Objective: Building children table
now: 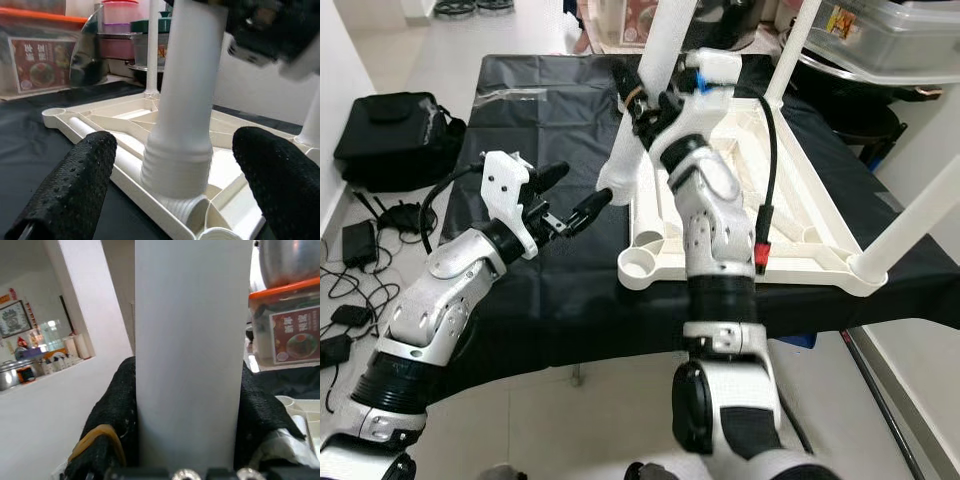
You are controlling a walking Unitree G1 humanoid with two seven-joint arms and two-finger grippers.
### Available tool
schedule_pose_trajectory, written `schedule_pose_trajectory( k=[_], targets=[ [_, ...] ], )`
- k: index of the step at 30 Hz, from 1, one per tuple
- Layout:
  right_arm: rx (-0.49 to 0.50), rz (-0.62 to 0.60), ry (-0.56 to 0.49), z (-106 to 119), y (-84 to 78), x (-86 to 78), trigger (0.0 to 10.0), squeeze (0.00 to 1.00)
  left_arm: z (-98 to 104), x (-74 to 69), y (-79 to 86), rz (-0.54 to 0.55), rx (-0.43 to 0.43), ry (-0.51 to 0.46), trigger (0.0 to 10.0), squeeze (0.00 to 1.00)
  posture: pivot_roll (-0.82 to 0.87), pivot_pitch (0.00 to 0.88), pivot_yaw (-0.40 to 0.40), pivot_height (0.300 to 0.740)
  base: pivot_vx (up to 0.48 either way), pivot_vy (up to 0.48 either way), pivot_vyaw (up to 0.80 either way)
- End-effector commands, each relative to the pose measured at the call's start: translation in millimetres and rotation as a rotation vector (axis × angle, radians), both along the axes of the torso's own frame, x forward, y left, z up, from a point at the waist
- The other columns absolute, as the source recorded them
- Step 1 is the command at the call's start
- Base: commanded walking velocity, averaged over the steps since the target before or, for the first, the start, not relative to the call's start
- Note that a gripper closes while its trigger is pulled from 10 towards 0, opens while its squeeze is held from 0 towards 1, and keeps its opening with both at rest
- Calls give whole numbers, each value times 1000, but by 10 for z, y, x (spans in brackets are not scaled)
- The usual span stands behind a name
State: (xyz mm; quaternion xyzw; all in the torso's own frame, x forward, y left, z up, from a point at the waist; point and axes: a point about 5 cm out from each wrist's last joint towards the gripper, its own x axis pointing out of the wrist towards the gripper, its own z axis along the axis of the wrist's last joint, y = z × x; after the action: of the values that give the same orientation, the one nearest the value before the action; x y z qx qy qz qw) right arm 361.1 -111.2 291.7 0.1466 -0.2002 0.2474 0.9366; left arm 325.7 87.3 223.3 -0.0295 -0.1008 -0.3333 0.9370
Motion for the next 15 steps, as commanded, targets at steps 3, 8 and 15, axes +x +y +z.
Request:
schedule_pose_trajectory(
  k=[3, 8, 15],
  targets=[
    [-6, 60, -8, -27, 114, -108, 0, 0, 18, 3, 22, -15, -28, 28, 10000, 0, 99, 79, -75, 740, 0, 0, 0],
    [-13, 104, -17, -31, 190, -177, 0, 0, -80, -16, -4, -47, 38, 54, 10000, 0, 97, 76, -75, 740, 0, 0, 0],
    [-2, 148, -34, 16, 319, -292, 0, 0, -264, -80, -108, -91, 114, 121, 10000, 0, 94, 80, -73, 740, 0, 0, 0]
  ],
)
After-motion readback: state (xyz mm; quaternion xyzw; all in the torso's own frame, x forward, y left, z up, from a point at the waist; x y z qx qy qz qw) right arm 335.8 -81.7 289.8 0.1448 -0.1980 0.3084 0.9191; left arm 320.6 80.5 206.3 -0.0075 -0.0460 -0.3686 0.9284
